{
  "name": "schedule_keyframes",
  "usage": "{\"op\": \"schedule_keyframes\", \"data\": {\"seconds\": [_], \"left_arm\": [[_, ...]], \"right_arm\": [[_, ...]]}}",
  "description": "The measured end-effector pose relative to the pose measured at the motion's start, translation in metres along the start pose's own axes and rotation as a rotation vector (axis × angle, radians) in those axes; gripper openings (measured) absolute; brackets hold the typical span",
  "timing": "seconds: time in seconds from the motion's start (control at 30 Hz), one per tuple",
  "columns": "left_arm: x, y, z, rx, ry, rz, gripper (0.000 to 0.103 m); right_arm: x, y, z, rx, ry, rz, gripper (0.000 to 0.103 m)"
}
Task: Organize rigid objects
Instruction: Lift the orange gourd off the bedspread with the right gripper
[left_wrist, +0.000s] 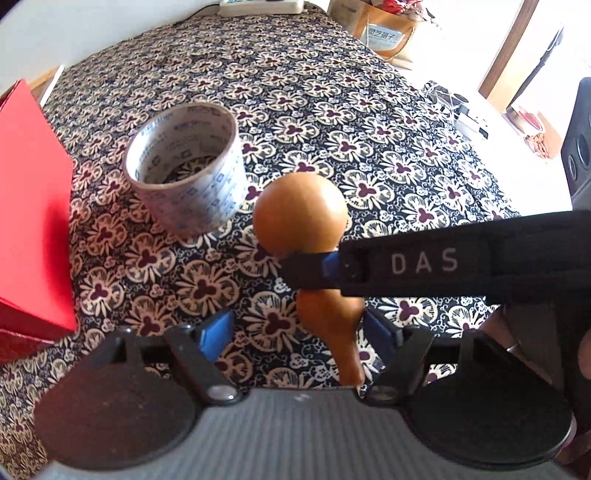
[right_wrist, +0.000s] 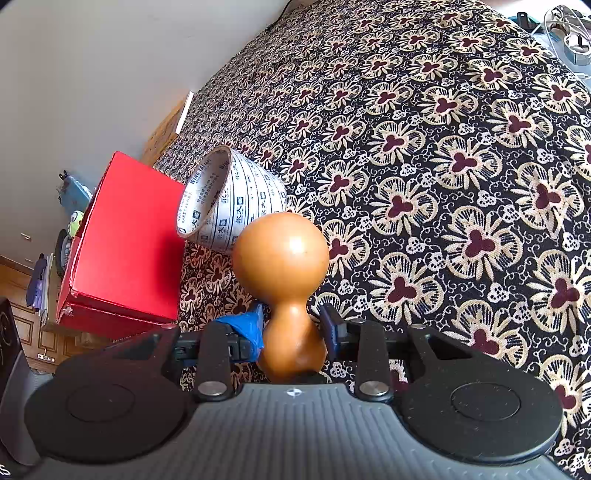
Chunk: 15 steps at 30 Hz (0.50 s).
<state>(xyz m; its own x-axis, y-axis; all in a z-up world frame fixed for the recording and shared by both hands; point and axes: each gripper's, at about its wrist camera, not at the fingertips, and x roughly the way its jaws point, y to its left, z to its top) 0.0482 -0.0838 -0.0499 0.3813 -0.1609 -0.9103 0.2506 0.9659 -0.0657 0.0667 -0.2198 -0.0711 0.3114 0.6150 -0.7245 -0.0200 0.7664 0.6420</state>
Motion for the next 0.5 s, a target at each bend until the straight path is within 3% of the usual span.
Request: {"op": "schedule_keyframes", "data": {"seconds": [0.23,0.43,0.5], "left_arm": [[0.007,-0.001,0.002,0.003,0.021,-0.013,0.066],[0.005,-0.011,-0.003,0.064,0.014,-0.021,0.044],[0.004,-0.013,-0.005,0.087,0.01,-0.019,0.044]], "right_arm": [[0.003,0.004,-0.002,-0.018,0.0,0.003,0.016],[0.006,0.007,-0.011,-0.025,0.017,0.029,0.016],[0.005,0.007,-0.014,-0.008,0.015,0.031,0.016]]}}
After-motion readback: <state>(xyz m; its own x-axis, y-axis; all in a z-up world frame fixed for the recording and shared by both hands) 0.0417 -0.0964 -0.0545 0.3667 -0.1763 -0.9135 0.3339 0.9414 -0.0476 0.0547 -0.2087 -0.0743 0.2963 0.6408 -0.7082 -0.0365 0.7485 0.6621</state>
